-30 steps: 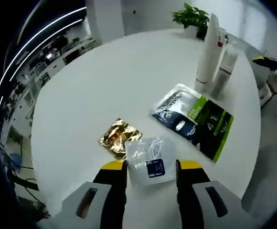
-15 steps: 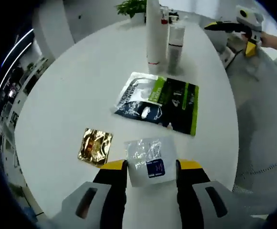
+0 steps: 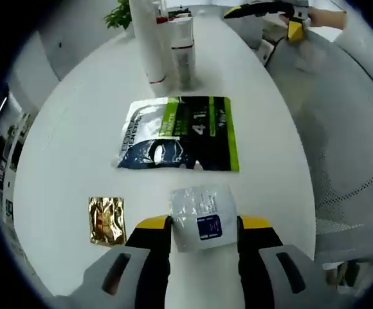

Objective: Arrange the skincare products in the storage area until every visible bottle or jar stands upright without overlapping.

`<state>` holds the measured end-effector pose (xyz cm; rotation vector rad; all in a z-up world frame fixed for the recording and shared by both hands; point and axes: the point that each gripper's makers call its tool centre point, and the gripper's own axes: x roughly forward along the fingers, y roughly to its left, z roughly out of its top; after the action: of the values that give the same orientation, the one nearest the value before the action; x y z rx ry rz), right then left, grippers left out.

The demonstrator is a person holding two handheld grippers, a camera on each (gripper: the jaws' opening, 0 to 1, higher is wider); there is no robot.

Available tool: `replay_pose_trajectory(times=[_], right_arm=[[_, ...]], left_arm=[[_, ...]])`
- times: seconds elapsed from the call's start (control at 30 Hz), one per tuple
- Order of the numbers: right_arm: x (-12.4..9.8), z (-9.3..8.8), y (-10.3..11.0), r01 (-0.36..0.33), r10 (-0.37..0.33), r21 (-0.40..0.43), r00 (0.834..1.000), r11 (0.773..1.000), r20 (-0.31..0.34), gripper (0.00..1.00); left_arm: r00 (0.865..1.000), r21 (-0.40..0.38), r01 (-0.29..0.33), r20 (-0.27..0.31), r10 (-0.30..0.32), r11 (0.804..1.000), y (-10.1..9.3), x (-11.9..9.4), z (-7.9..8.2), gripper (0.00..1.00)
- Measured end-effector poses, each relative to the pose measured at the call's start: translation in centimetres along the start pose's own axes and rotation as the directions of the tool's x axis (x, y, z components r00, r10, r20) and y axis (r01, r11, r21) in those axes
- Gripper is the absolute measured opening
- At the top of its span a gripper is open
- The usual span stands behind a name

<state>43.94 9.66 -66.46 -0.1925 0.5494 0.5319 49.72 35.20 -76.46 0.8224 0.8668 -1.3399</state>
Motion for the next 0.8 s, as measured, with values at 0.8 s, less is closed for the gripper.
replay_pose_trajectory(times=[0.8], right_arm=[[0.17, -0.4, -0.11, 0.001, -0.001, -0.001, 1.0, 1.0, -0.017, 0.98]], left_arm=[[0.997, 0.093, 0.067, -0.05, -0.063, 0.993, 0.4, 0.88, 0.49, 0.38]])
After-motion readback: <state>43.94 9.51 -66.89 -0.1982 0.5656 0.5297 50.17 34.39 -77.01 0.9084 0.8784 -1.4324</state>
